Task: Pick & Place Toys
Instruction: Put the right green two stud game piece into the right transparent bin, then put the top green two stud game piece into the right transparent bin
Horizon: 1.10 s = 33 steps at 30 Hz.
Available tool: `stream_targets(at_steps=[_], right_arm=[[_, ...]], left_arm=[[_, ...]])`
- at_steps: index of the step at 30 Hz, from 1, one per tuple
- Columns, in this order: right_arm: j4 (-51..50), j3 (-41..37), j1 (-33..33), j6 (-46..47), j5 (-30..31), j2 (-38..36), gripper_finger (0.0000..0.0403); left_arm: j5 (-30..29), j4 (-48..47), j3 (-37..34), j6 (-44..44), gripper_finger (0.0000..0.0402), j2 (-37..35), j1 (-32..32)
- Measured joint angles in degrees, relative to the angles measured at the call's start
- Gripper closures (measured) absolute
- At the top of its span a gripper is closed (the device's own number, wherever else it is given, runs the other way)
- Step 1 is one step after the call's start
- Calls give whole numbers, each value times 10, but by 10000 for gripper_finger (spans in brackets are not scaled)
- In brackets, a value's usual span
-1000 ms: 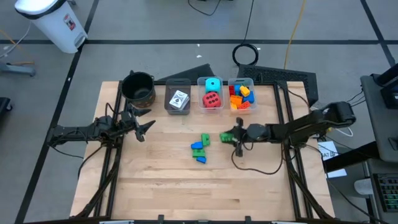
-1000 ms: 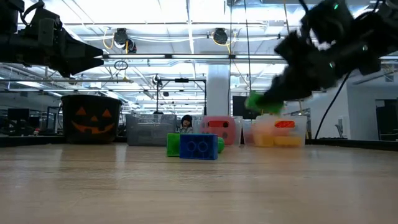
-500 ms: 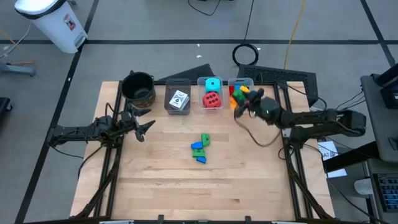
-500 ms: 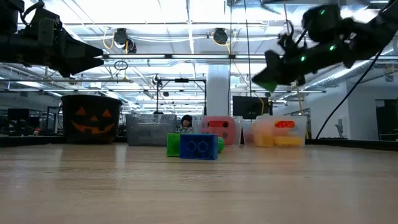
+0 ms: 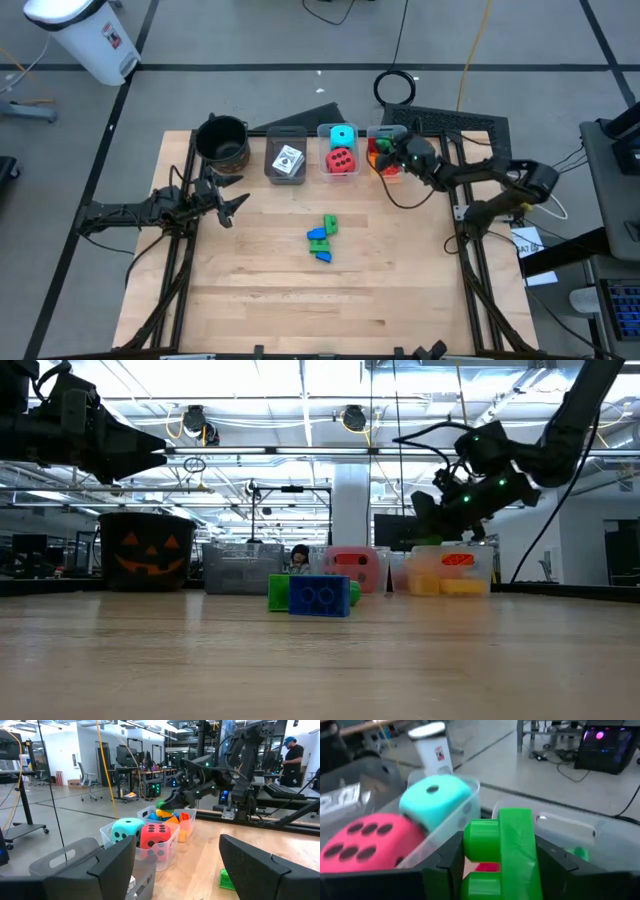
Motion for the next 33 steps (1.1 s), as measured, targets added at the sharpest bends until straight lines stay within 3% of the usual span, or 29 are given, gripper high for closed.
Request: stream_targets(at_steps=[13, 16, 21, 28, 33], right_arm=[[17, 18, -7, -30, -2, -4, 129], [19, 18, 6, -17, -42, -24, 118], [31, 18, 64, 25, -130, -48, 117], [35, 18, 189, 25, -136, -41, 126], [22, 18, 286, -62, -137, -31, 126]], left_arm=[[0, 0, 0, 0, 110, 0, 0], [0, 0, 0, 0, 110, 0, 0], [0, 0, 0, 0, 110, 0, 0], [0, 0, 0, 0, 110, 0, 0], [0, 0, 0, 0, 110, 0, 0]])
